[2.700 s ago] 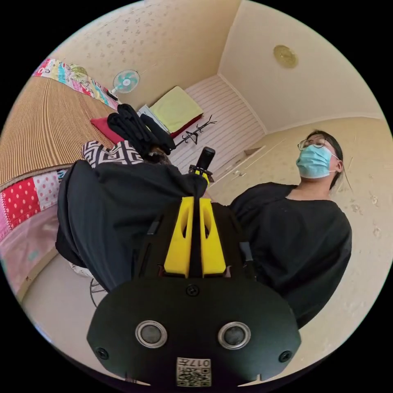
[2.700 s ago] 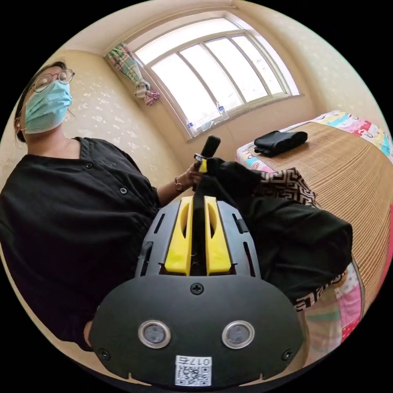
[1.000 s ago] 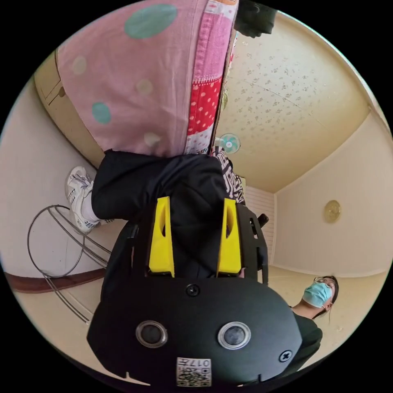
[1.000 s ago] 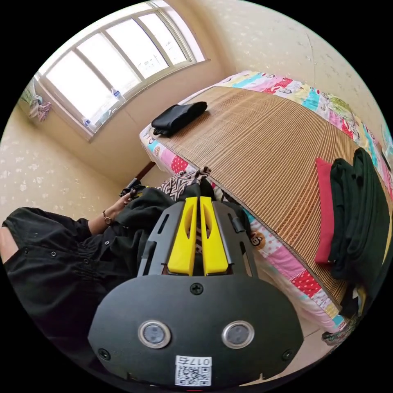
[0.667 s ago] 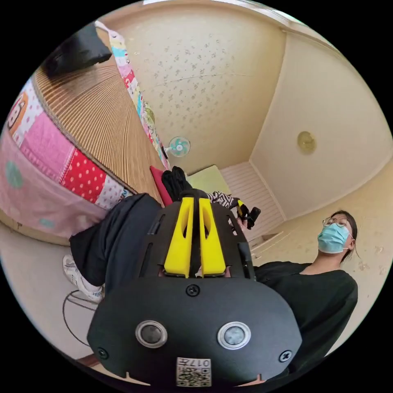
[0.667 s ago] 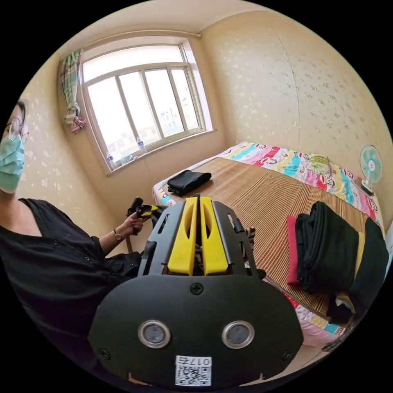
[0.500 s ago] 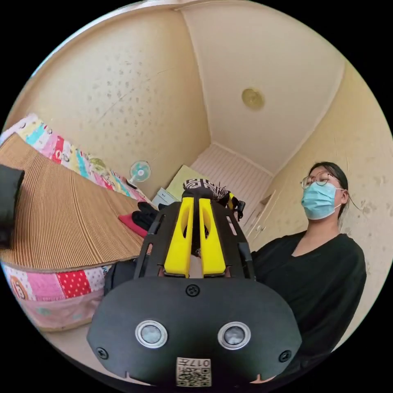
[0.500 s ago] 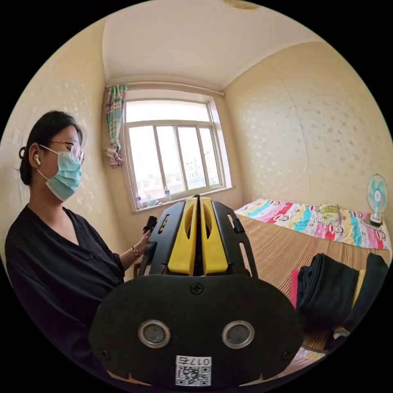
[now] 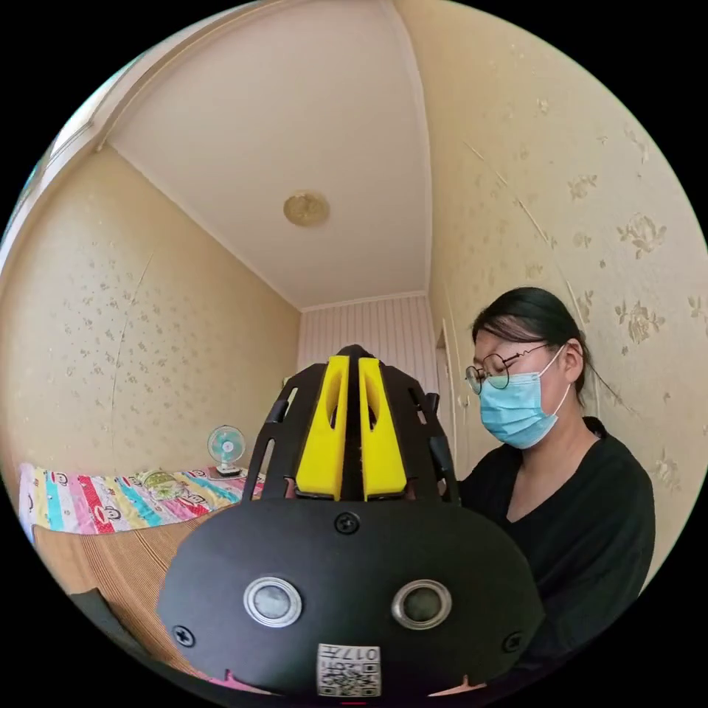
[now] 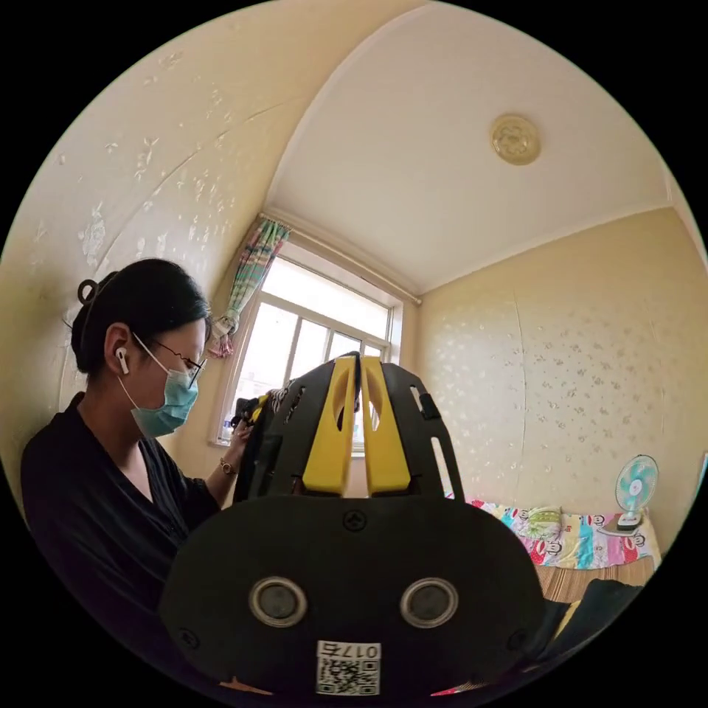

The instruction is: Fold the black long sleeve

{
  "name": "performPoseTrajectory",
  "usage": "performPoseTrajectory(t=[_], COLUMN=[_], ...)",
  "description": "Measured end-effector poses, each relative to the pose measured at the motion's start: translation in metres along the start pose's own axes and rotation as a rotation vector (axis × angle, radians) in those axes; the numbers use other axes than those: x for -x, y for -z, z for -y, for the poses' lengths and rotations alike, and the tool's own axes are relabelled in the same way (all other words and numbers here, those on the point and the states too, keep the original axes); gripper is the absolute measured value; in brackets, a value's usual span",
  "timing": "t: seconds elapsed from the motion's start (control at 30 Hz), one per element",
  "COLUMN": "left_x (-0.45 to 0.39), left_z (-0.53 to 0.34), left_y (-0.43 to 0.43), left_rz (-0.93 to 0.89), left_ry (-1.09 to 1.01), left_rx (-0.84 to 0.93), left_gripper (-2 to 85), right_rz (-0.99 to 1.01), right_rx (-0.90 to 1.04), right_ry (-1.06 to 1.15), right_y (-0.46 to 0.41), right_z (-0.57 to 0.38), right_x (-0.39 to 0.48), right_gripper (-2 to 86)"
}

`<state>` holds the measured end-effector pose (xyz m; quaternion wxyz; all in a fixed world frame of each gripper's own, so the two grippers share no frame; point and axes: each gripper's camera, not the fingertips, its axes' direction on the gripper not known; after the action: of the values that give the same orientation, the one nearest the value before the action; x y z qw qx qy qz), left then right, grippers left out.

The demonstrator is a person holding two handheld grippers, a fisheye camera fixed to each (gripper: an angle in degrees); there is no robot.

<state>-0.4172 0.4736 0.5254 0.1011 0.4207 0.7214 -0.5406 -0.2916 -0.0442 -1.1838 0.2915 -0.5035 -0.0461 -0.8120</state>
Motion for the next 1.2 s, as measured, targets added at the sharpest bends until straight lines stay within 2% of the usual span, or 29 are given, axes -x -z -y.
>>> performPoseTrajectory(t=[0.1,0.23,0.3,0.37,0.4,0.47,0.53,0.57,0.6,0.67,0.77,0.9,1.07,1.13,1.2], left_x=[0.004,0.093,0.153,0.249,0.271,0.339,0.37,0.379,0.38,0.362,0.319,0.263,0.221,0.221,0.231], left_z=[0.022,-0.018,-0.067,-0.166,-0.193,-0.288,-0.349,-0.381,-0.394,-0.43,-0.453,-0.466,-0.477,-0.469,-0.453], left_y=[-0.022,-0.055,-0.068,-0.071,-0.069,-0.056,-0.036,-0.021,-0.014,0.005,0.015,0.038,0.06,0.063,0.074], left_rz=[0.133,0.238,0.25,0.236,0.245,0.359,0.421,0.434,0.442,0.471,0.427,0.366,0.281,0.294,0.292], left_ry=[0.078,0.26,0.356,0.593,0.644,0.784,0.896,0.97,0.999,1.05,1.04,1.056,1.109,1.094,1.094], left_rx=[0.074,0.258,0.367,0.43,0.434,0.455,0.445,0.431,0.428,0.493,0.668,0.781,0.88,0.899,0.89], left_gripper=[0.5,1.0,1.3,2.5,2.9,4.1,7.9,9.7,10.7,10.7,10.9,13.0,13.5,11.9,7.3], right_rz=[-0.087,-0.259,-0.362,-0.423,-0.487,-0.572,-0.622,-0.632,-0.606,-0.526,-0.419,-0.146,0.136,0.223,0.257], right_rx=[0.123,0.383,0.671,0.775,0.798,0.878,0.986,1.062,1.094,1.085,1.129,1.115,1.118,1.168,1.321], right_ry=[-0.037,-0.126,-0.175,-0.175,-0.171,-0.218,-0.343,-0.474,-0.597,-0.69,-0.782,-0.864,-0.855,-0.81,-0.705], right_y=[-0.03,-0.09,-0.146,-0.179,-0.195,-0.217,-0.226,-0.222,-0.211,-0.19,-0.151,-0.095,-0.061,-0.063,-0.072], right_z=[0.012,-0.025,-0.095,-0.17,-0.226,-0.314,-0.398,-0.446,-0.483,-0.518,-0.548,-0.556,-0.544,-0.544,-0.554], right_x=[-0.014,-0.067,-0.119,-0.155,-0.176,-0.209,-0.239,-0.255,-0.261,-0.251,-0.216,-0.162,-0.117,-0.1,-0.08], right_gripper=[1.1,1.2,1.5,1.9,2.2,2.8,3.6,4.6,5.8,7.3,7.9,9.3,11.0,9.6,5.7])
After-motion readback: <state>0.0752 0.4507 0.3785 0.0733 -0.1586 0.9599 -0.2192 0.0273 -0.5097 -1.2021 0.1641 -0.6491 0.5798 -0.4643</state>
